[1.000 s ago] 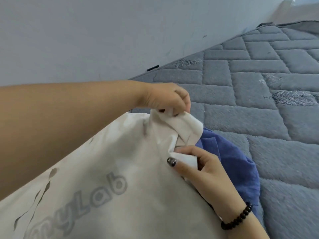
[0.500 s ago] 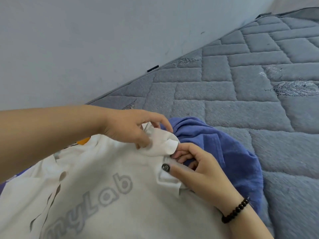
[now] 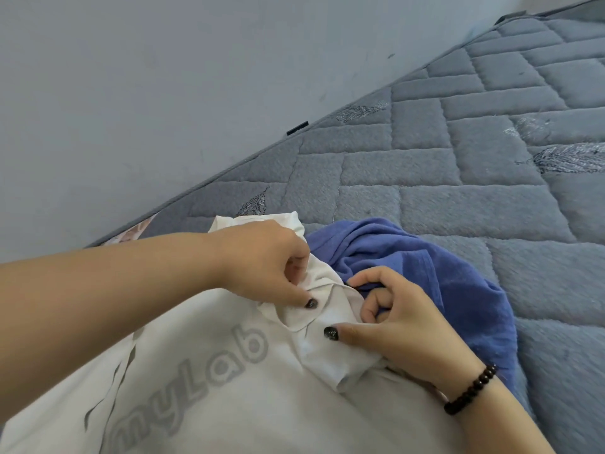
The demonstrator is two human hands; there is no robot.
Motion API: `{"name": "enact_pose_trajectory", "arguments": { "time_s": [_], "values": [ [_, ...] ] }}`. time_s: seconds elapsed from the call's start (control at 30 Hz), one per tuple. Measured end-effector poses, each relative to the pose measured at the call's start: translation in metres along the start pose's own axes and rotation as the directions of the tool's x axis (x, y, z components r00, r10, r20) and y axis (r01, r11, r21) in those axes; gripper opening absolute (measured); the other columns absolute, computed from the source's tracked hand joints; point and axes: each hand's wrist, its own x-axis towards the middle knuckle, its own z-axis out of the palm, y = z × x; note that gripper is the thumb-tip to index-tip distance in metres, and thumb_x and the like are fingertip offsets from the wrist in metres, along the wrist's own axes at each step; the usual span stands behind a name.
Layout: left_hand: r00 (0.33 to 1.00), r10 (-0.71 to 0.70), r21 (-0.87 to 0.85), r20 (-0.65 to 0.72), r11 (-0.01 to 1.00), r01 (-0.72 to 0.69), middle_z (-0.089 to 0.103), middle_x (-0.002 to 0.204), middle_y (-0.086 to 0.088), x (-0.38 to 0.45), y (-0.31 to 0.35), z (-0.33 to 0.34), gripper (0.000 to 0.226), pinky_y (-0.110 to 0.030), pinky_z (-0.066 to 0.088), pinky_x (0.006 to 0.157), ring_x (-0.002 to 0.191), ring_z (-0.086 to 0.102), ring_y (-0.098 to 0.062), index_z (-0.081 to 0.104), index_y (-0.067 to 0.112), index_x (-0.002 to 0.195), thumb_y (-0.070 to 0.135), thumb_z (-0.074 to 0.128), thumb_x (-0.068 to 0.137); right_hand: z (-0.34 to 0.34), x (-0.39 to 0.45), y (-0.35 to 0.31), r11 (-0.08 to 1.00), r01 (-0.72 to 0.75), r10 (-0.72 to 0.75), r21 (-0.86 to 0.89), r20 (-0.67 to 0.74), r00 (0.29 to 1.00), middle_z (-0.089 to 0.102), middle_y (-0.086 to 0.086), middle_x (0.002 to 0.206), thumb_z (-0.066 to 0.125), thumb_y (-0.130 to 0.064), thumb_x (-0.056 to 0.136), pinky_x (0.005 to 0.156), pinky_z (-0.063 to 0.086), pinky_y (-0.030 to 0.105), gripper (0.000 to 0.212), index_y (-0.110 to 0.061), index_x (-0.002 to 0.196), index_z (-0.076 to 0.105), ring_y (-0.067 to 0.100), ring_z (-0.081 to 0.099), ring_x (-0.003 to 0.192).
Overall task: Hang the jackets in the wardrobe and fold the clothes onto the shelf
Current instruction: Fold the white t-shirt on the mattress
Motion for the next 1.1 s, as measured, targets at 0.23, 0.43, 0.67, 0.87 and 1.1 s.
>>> {"name": "enact_pose_trajectory", "arguments": {
  "time_s": [0.23,0.43,0.67,0.87,1.1],
  "values": [
    [0.997,-0.074,0.042,-0.029,0.996,0.075,0.070,0.075,0.004,0.011,-0.017,-0.024,0.009,-0.031,0.051,0.069,0.062,0.065,-0.004,0.055,0.021,0.082,0.022,0.049,0.089,-0.010,-0.002,0.002,0.993,0.067,-0.064,-0.096,0.032,0.997,0.048,-0.006,0.050,0.077,-0.006,0.066,0.053,0.037,0.022,0.022,-0.017,0.062,0.059,0.006,0.040,0.048],
    [0.852,-0.100,0.036,-0.514,0.990,0.138,0.045,0.075,-0.001,0.058,-0.003,-0.047,0.013,-0.038,0.041,0.055,0.065,0.047,-0.024,0.042,0.014,0.096,0.009,0.051,0.090,-0.022,0.004,0.007,0.928,0.367,-0.311,-0.055,-0.655,0.689,0.059,-0.003,0.066,0.069,0.009,0.075,0.060,0.043,0.012,0.032,-0.021,0.067,0.064,0.008,0.053,0.059],
    [0.736,-0.179,-0.404,-0.653,0.904,-0.138,0.059,0.097,-0.008,0.105,0.028,-0.070,0.013,-0.040,0.053,0.076,0.085,0.058,-0.026,0.052,0.011,0.103,0.006,0.044,0.094,-0.034,0.008,0.010,0.914,0.292,0.060,0.283,-0.805,0.590,0.060,0.002,0.113,0.073,-0.021,0.081,0.068,0.052,0.012,0.048,-0.015,0.123,0.051,-0.005,0.061,0.076],
    [0.904,-0.076,-0.756,-0.421,0.580,-0.304,0.056,0.120,-0.004,0.117,0.028,-0.040,0.052,-0.028,0.050,0.086,0.103,0.064,-0.020,0.041,0.015,0.133,0.002,0.061,0.087,-0.033,0.012,0.017,0.904,0.063,0.262,0.423,-0.664,0.701,0.071,-0.005,0.095,0.076,-0.011,0.078,0.070,0.056,0.025,0.044,-0.023,0.115,0.056,-0.003,0.067,0.071],
    [0.926,-0.237,-0.653,-0.295,0.757,-0.014,0.063,0.114,-0.008,0.123,-0.012,-0.016,0.031,-0.034,0.051,0.077,0.095,0.063,-0.026,0.056,0.012,0.120,0.015,0.058,0.089,-0.039,0.009,0.022,0.841,0.193,0.311,0.505,-0.744,0.592,0.067,0.001,0.098,0.063,0.003,0.081,0.065,0.052,0.029,0.042,-0.028,0.109,0.055,0.012,0.062,0.071]
  ]
}}
